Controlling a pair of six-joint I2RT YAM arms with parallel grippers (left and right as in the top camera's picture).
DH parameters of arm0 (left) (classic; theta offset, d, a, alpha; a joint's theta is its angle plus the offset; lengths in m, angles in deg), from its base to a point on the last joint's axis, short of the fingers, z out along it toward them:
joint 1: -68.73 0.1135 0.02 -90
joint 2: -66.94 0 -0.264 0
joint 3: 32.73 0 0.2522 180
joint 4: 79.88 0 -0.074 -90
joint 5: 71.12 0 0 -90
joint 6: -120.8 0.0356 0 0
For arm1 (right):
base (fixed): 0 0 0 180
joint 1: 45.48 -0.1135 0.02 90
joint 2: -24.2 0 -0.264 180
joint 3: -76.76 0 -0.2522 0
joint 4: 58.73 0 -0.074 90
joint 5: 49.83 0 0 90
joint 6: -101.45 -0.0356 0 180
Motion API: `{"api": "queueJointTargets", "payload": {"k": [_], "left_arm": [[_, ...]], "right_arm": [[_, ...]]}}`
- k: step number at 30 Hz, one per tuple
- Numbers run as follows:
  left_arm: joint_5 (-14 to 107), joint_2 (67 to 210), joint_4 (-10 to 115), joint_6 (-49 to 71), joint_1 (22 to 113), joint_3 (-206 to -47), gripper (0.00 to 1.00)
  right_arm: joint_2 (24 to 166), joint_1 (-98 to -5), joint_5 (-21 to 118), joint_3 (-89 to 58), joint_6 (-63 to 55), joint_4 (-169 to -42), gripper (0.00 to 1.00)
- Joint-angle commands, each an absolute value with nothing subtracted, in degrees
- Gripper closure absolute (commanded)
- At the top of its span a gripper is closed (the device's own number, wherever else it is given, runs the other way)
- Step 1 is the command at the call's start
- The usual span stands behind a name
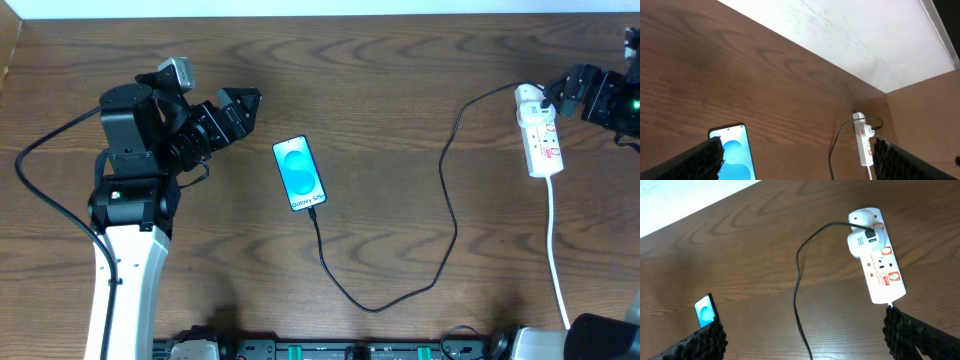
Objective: Plug charger to phone and switch on socket
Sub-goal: 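Lift the right gripper up off the power strip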
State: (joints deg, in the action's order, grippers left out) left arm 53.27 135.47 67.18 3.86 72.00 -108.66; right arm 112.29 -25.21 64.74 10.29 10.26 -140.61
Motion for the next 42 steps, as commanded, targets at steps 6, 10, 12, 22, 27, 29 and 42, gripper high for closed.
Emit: {"api": "queueJointTargets", "payload": {"k": [6,10,12,22,27,29,42], "left_arm": [[53.8,135.5,67.1,4.8,72.2,-108.4,0.05],[53.8,135.5,67.1,4.8,72.2,-108.4,0.05],[53.8,135.5,67.1,4.8,72.2,-108.4,0.05],[53.8,135.5,67.1,4.8,72.2,-108.4,0.05],[53.8,135.5,67.1,4.8,72.2,-108.4,0.05],[53.8,135.5,67.1,4.8,72.2,-108.4,0.05],[53.8,135.5,67.1,4.8,72.2,-108.4,0.05]], "right_arm": [[112.0,-25.3,64.5,10.7,11.1,-140.7,0.01],[112.0,-25.3,64.5,10.7,11.1,-140.7,0.01],[112.0,-25.3,64.5,10.7,11.1,-140.7,0.01],[112.0,-25.3,64.0,10.7,11.2,-141.0,0.01],[112.5,-25.3,64.0,10.6,11.2,-140.9,0.01],[112.6,-25.4,63.3,10.4,11.4,-141.3,0.01],[91.8,-52.9,45.7,-18.6,30.8,-97.7,0.01]]}}
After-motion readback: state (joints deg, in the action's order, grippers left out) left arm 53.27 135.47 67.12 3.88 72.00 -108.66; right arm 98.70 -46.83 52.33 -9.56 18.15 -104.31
